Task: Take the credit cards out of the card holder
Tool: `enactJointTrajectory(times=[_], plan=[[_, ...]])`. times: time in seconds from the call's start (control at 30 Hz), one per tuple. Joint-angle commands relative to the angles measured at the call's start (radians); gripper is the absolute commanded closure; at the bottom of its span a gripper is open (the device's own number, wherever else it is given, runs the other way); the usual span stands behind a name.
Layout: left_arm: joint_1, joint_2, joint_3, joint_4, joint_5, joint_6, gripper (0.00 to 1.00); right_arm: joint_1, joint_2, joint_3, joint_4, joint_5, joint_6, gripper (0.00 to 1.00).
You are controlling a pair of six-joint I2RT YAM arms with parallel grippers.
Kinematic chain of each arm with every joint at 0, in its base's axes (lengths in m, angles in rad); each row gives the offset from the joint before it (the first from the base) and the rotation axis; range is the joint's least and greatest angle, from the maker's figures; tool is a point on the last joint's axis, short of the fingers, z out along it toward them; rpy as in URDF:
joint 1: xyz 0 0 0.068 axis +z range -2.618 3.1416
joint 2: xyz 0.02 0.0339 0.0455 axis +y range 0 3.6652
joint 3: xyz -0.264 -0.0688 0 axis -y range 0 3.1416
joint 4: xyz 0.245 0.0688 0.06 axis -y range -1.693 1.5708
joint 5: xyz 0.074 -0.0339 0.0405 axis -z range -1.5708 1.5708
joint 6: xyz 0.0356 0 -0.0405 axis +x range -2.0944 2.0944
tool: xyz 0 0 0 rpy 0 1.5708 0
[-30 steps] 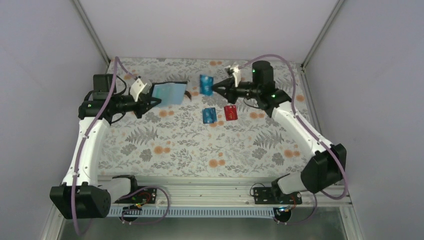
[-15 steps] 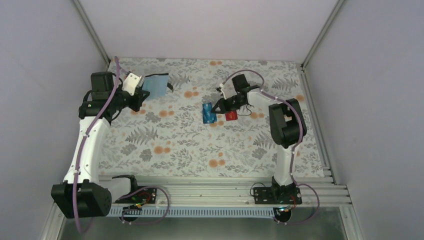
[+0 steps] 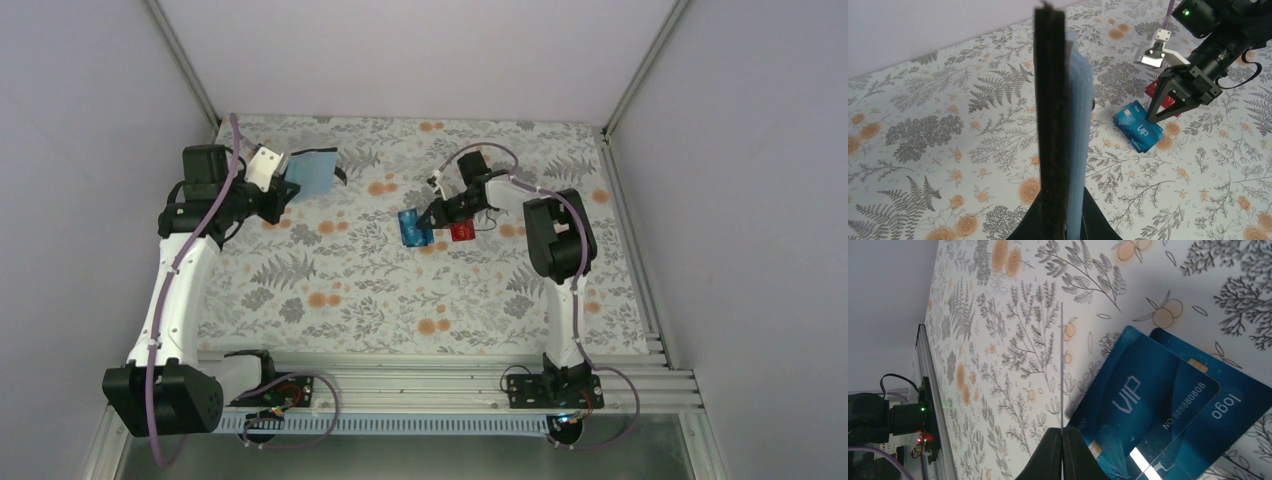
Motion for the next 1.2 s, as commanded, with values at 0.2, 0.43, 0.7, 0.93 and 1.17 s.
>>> enactJointTrajectory(times=[0.2,0.43,0.7,0.93,1.17], plan=[[0.003,-0.006,-0.010,0.025,0.029,-0.002,0.98,0.003,0.058,0.058,-0.032,0.042,0.002,0.96],[0.002,-0.003,-0.007,0.023,0.038,-0.001,0.98,0.004,0.036,0.076,-0.046,0.102,0.012,0.80],[0.002,-0.002,-0.007,0.000,0.178,0.032,0.98,0.024,-0.137,0.042,-0.018,0.284,0.050,0.61],[0.000,-0.002,0.021,-0.132,0.558,0.191,0.98,0.189,-0.604,-0.236,0.414,0.182,-0.001,0.35],[-0.003,-0.010,0.031,-0.232,0.689,0.324,0.97,0.253,-0.707,-0.332,0.694,0.198,0.128,0.01]])
